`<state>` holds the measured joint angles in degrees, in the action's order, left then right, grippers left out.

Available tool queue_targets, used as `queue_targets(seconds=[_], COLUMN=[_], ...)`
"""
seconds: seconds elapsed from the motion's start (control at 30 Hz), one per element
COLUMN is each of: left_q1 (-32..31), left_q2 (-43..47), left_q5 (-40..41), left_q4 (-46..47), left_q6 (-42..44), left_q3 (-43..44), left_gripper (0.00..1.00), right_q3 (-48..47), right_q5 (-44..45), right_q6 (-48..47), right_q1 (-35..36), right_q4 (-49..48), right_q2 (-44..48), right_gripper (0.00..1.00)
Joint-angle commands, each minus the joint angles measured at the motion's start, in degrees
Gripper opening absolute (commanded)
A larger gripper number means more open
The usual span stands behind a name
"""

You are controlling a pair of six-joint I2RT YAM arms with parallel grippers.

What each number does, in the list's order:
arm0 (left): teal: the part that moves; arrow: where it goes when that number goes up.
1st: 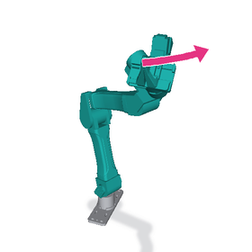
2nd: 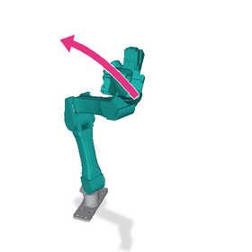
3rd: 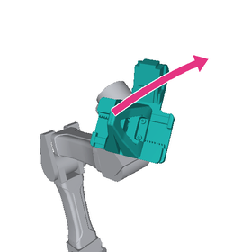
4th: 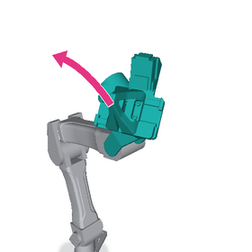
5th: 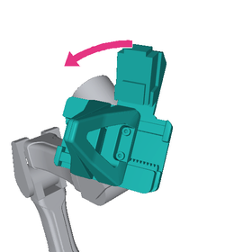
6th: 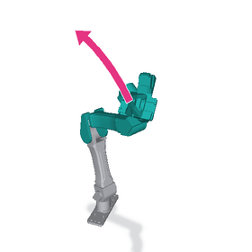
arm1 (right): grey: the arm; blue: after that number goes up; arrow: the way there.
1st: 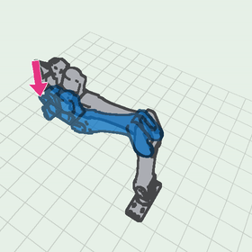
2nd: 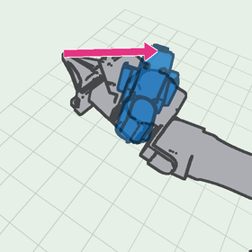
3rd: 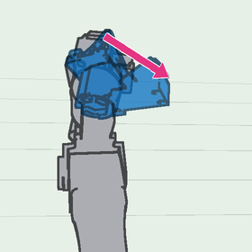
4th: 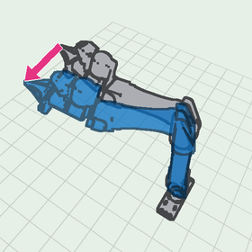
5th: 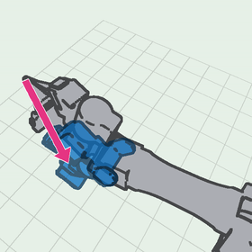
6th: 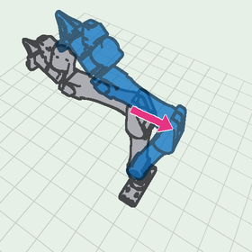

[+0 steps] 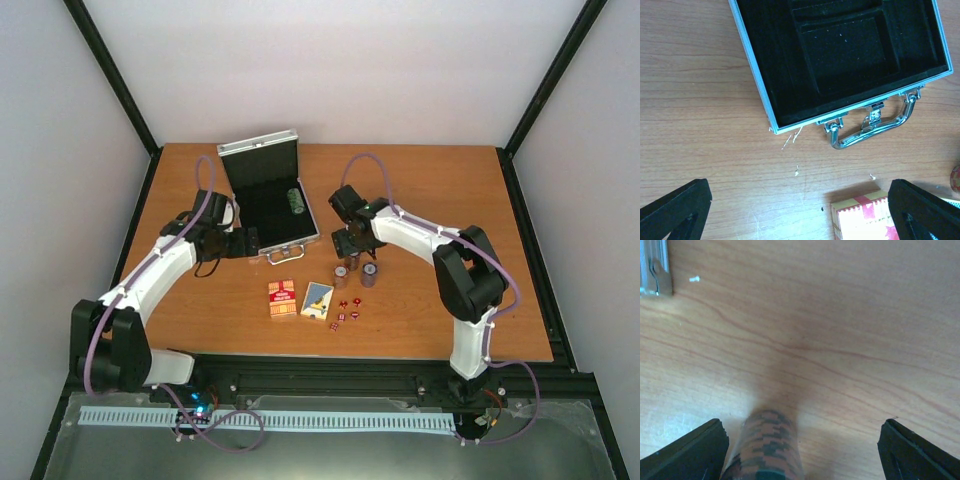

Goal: Pack up texas hold em set

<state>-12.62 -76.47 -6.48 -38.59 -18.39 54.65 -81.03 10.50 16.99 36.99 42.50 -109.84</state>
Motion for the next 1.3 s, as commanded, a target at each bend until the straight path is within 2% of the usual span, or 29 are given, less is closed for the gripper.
queue_targets(seconds=[0.0, 0.17, 0.27, 0.33, 0.4, 0.5, 0.7, 0.8, 0.97, 1.27], left_q1=[0.0, 0.0, 0.0, 0.0, 0.0, 0.0, 0.0, 0.0, 0.0, 0.0], left_q2=[-0.7, -0.4, -0.3, -0.1, 0.1, 0.0, -0.4, -0.5, -1.0, -2.1], left_q5=[-0.3, -0.1, 0.0, 0.4, 0.9, 1.2, 1.4, 1.6, 1.8, 1.6], left_q4=[0.1, 0.6, 0.6, 0.5, 0.4, 0.5, 0.8, 1.0, 1.4, 1.9], left_q6=[1.2, 0.7, 0.5, 0.5, 0.7, 0.7, 0.7, 0.9, 1.1, 1.2], left_q3=[2.1, 1.3, 0.9, 0.7, 0.4, 0.3, 0.5, 0.5, 0.4, 0.7], left_gripper=[1.0, 1.0, 1.0, 1.0, 1.0, 1.0, 1.0, 1.0, 1.0, 1.0], right_q3=[1.2, 2.5, 2.5, 2.5, 2.7, 2.1, -1.1, -3.6, -4.6, -5.1], right_q5=[-2.6, -4.7, -6.3, -7.6, -8.2, -7.7, -4.8, -2.7, -7.3, -13.8], right_q6=[0.0, -0.4, -0.5, -0.4, -0.3, -0.3, -1.2, -2.4, -4.0, -2.6], right_q1=[0.4, 0.4, 0.4, 0.4, 0.4, 0.4, 0.4, 0.4, 0.4, 0.4], right_q4=[0.3, 0.5, 0.8, 1.0, 1.0, 1.7, 2.0, -1.4, -13.6, -33.3], right_q2=[2.8, 1.4, 0.7, 0.9, 1.2, 1.0, 0.7, 2.4, 5.0, -1.2], right_gripper=[0.83, 0.79, 0.65, 0.62, 0.52, 0.28, 0.05, 0.03, 0.03, 0.03])
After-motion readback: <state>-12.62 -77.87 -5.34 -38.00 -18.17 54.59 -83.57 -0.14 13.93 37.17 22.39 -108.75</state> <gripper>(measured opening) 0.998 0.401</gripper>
